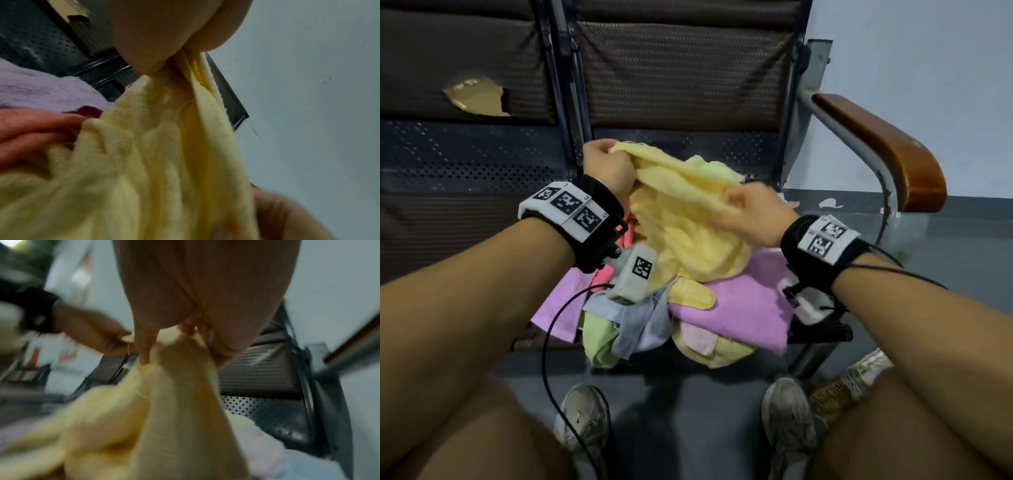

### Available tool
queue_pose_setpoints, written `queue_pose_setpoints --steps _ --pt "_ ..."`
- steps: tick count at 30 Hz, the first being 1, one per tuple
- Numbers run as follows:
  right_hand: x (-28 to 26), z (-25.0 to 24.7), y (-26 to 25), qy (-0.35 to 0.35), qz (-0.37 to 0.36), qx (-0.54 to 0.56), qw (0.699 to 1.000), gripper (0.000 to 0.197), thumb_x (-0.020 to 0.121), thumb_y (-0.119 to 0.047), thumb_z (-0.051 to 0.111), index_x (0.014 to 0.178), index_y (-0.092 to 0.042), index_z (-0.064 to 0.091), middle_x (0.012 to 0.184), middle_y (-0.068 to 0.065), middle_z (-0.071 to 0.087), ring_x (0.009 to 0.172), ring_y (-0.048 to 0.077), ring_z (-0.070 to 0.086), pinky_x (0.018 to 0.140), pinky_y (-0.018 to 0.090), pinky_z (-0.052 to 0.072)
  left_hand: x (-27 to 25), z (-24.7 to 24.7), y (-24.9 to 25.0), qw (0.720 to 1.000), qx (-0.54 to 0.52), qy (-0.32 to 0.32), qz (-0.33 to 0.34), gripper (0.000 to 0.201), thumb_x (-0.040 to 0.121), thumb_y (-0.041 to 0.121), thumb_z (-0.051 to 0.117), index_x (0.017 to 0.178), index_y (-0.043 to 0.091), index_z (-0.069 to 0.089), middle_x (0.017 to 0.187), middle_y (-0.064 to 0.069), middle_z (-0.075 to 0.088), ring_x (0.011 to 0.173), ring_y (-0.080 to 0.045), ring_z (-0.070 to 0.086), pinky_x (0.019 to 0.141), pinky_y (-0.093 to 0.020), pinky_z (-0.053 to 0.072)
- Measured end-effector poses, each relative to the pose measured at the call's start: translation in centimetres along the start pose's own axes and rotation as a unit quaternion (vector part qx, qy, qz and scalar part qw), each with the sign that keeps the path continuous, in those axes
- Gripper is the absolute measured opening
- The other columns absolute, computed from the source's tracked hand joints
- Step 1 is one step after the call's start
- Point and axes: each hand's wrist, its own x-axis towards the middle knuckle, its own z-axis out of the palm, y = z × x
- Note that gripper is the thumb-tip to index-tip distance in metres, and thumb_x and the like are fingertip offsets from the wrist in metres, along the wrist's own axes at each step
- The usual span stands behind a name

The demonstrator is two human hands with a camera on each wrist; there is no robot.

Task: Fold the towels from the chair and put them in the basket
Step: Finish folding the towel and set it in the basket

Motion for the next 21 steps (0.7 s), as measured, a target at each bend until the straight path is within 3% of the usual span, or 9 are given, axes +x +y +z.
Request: queue_pose_setpoints --steps 2,4,7,11,13,14,16,18,21 --pt "-0.7 0.8 1.2 -0.094 0.008 -0.121 0.988 0.033 0.091 -0.037 0.066 0.072 -0.010 0.062 0.067 0.004 0.053 0.067 0.020 0.047 0.065 0.032 0.035 0.5 -0.9 -0.3 1.000 0.008 0.003 0.003 0.031 0.092 -0.003 0.038 0.099 0.015 0.062 0.098 -0.014 0.066 0.078 -0.025 0.065 0.057 -0.031 0.057" --pt "-1.2 1.1 2.3 -0.123 0.053 -0.097 0.986 0.042 0.096 -0.034 0.059 0.061 -0.012 0.050 0.061 0.004 0.046 0.060 0.019 0.041 0.062 0.033 0.035 1.1 -1.7 -0.6 1.000 0.025 -0.014 -0.005 0.036 0.090 -0.007 0.041 0.089 0.016 0.068 0.090 -0.013 0.068 0.075 -0.023 0.065 0.057 -0.027 0.056" --pt "-1.0 0.7 3.2 -0.055 0.087 -0.084 0.991 0.048 0.102 -0.038 0.047 0.059 -0.016 0.047 0.063 0.006 0.051 0.064 0.022 0.048 0.064 0.033 0.038 1.4 -2.7 -1.3 0.997 0.050 -0.049 -0.025 0.030 0.089 -0.011 0.050 0.097 0.008 0.072 0.085 -0.013 0.068 0.072 -0.021 0.065 0.068 -0.029 0.059" --pt "-0.5 -0.3 4.0 0.075 0.057 -0.030 0.995 0.031 0.099 -0.031 0.054 0.069 -0.025 0.055 0.063 -0.010 0.048 0.071 0.020 0.050 0.068 0.029 0.034 1.5 -3.3 -1.9 0.994 0.056 -0.083 -0.037 0.023 0.089 -0.008 0.058 0.104 0.004 0.071 0.089 -0.011 0.067 0.073 -0.018 0.065 0.064 -0.024 0.060" --pt "-0.7 -0.6 4.2 0.052 0.034 -0.041 0.997 0.010 0.094 -0.026 0.061 0.096 -0.022 0.070 0.074 -0.015 0.052 0.079 0.014 0.050 0.073 0.024 0.034 1.9 -3.5 -1.8 0.994 0.073 -0.073 -0.045 0.027 0.091 -0.006 0.054 0.113 0.002 0.068 0.094 -0.011 0.066 0.079 -0.021 0.066 0.069 -0.028 0.061" --pt "-0.7 -0.4 4.3 0.023 0.021 -0.061 0.998 0.016 0.093 -0.024 0.062 0.105 -0.020 0.072 0.079 -0.012 0.055 0.082 0.013 0.050 0.075 0.023 0.034 2.1 -3.7 -1.8 0.993 0.083 -0.059 -0.057 0.029 0.092 -0.004 0.050 0.114 0.003 0.068 0.093 -0.012 0.066 0.074 -0.021 0.067 0.065 -0.029 0.060" --pt "-0.8 0.0 4.3 -0.029 0.011 -0.102 0.994 0.015 0.095 -0.024 0.060 0.088 -0.022 0.073 0.075 -0.007 0.058 0.079 0.017 0.051 0.074 0.027 0.036 2.2 -4.1 -1.7 0.993 0.077 -0.031 -0.081 0.031 0.093 -0.004 0.043 0.105 0.006 0.069 0.081 -0.012 0.065 0.054 -0.018 0.065 0.051 -0.027 0.056" --pt "-0.8 0.4 4.4 -0.047 0.027 -0.117 0.992 0.032 0.097 -0.031 0.058 0.068 -0.018 0.065 0.060 -0.003 0.051 0.067 0.020 0.048 0.068 0.029 0.034 2.3 -4.2 -1.8 0.994 0.085 -0.017 -0.071 0.034 0.092 -0.004 0.038 0.102 0.009 0.068 0.075 -0.010 0.062 0.046 -0.016 0.061 0.044 -0.023 0.052" --pt "-0.7 0.5 4.7 -0.033 0.075 -0.072 0.994 0.037 0.096 -0.039 0.060 0.081 -0.008 0.075 0.062 0.006 0.058 0.060 0.017 0.049 0.061 0.030 0.037 2.2 -4.6 -1.8 0.995 0.098 -0.016 -0.023 0.035 0.090 -0.006 0.040 0.094 0.011 0.071 0.076 -0.009 0.063 0.054 -0.016 0.060 0.047 -0.021 0.052"
